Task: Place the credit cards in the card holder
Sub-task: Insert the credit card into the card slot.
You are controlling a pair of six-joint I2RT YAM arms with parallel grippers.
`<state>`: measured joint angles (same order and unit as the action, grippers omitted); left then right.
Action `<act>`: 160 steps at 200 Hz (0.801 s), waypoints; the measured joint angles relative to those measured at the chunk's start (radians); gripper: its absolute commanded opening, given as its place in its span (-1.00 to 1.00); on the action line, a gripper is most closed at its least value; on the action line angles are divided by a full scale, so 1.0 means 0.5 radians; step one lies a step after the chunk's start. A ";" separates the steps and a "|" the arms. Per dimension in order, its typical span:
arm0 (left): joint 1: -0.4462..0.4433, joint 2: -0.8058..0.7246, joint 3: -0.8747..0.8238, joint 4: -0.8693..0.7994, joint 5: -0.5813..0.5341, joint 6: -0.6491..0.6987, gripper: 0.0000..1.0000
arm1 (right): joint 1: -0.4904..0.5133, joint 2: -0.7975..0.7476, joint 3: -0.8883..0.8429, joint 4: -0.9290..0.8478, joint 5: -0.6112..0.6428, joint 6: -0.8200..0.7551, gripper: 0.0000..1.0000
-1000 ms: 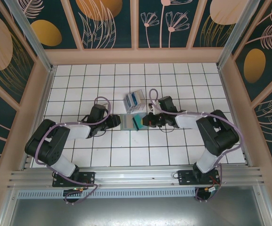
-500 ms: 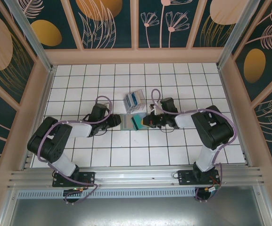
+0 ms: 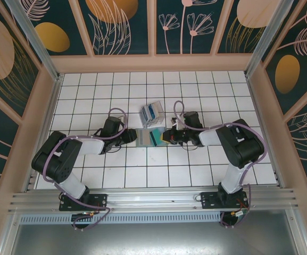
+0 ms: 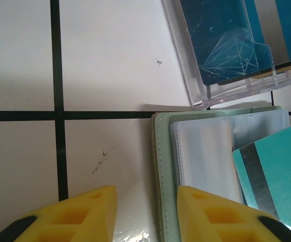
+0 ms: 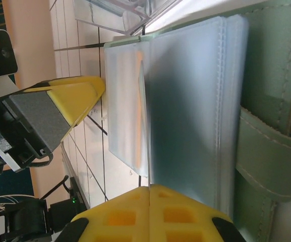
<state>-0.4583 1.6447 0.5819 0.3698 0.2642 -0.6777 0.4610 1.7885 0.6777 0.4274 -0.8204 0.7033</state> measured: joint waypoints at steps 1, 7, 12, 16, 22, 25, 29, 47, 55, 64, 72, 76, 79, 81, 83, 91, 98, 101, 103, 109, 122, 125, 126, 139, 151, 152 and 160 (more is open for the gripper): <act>0.000 0.001 0.000 0.001 0.001 0.000 -0.27 | 0.000 0.002 0.000 0.001 0.000 0.002 -1.00; 0.000 0.002 0.000 0.002 0.001 -0.001 -0.28 | 0.002 0.008 0.002 0.005 0.000 0.006 -1.00; 0.000 0.006 0.001 0.003 0.000 -0.002 -0.28 | 0.002 0.015 0.004 0.007 0.000 0.014 -1.00; 0.000 0.008 0.002 0.003 0.000 -0.002 -0.30 | 0.004 0.022 0.005 0.008 0.000 0.014 -1.00; 0.000 0.011 0.004 0.005 0.001 -0.008 -0.32 | 0.008 0.033 0.007 0.010 0.001 0.021 -1.00; 0.000 0.011 0.005 0.005 0.002 -0.008 -0.32 | 0.009 0.038 0.008 0.011 0.001 0.025 -1.00; 0.000 0.013 0.005 0.005 0.002 -0.010 -0.32 | 0.013 0.046 0.008 0.018 0.002 0.027 -1.00; 0.000 0.023 0.009 0.015 0.003 -0.014 -0.32 | 0.030 0.070 0.008 0.045 0.013 0.056 -1.00; 0.000 0.024 0.011 0.018 0.005 -0.015 -0.32 | 0.037 0.079 0.007 0.066 0.017 0.076 -1.00; -0.002 0.027 0.011 0.021 0.010 -0.015 -0.33 | 0.043 0.085 0.007 0.092 0.018 0.098 -1.00; -0.004 0.030 0.011 0.027 0.011 -0.015 -0.34 | 0.050 0.086 0.000 0.127 0.025 0.127 -1.00; -0.004 0.031 0.011 0.030 0.011 -0.015 -0.34 | 0.052 0.086 -0.004 0.140 0.029 0.135 -1.00; -0.005 0.032 0.011 0.031 0.011 -0.015 -0.34 | 0.055 0.086 -0.008 0.153 0.033 0.146 -1.00; -0.005 0.032 0.011 0.032 0.011 -0.015 -0.34 | 0.056 0.086 -0.011 0.166 0.036 0.149 -1.00; -0.005 0.032 0.011 0.033 0.011 -0.015 -0.35 | 0.059 0.086 -0.014 0.175 0.037 0.157 -1.00; -0.008 0.034 0.011 0.037 0.011 -0.015 -0.36 | 0.065 0.086 -0.024 0.206 0.047 0.186 -1.00; -0.008 0.037 0.011 0.040 0.011 -0.015 -0.37 | 0.072 0.086 -0.031 0.227 0.058 0.204 -1.00; -0.008 0.038 0.011 0.041 0.011 -0.015 -0.38 | 0.073 0.086 -0.033 0.234 0.062 0.211 -1.00; -0.008 0.039 0.012 0.042 0.011 -0.016 -0.38 | 0.073 0.086 -0.034 0.240 0.066 0.219 -1.00; -0.009 0.041 0.014 0.043 0.011 -0.015 -0.40 | 0.077 0.086 -0.035 0.249 0.070 0.232 -1.00; -0.011 0.048 0.015 0.047 0.011 -0.015 -0.42 | 0.079 0.087 -0.035 0.275 0.075 0.255 -1.00; -0.011 0.049 0.015 0.047 0.011 -0.015 -0.43 | 0.080 0.090 -0.035 0.287 0.075 0.268 -1.00; -0.011 0.049 0.015 0.047 0.011 -0.015 -0.43 | 0.080 0.090 -0.035 0.289 0.075 0.269 -1.00; -0.011 0.053 0.019 0.046 0.011 -0.016 -0.46 | 0.085 0.106 -0.035 0.333 0.074 0.300 -1.00; -0.011 0.056 0.021 0.045 0.011 -0.016 -0.49 | 0.092 0.134 -0.035 0.376 0.076 0.332 -1.00; -0.011 0.056 0.022 0.045 0.011 -0.016 -0.49 | 0.093 0.135 -0.035 0.378 0.075 0.334 -1.00; -0.014 0.060 0.023 0.046 0.010 -0.015 -0.50 | 0.100 0.153 -0.035 0.402 0.076 0.348 -1.00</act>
<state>-0.4652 1.6749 0.5934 0.3927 0.2691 -0.6853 0.5110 1.8648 0.6601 0.6285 -0.7826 0.8772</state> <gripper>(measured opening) 0.256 0.051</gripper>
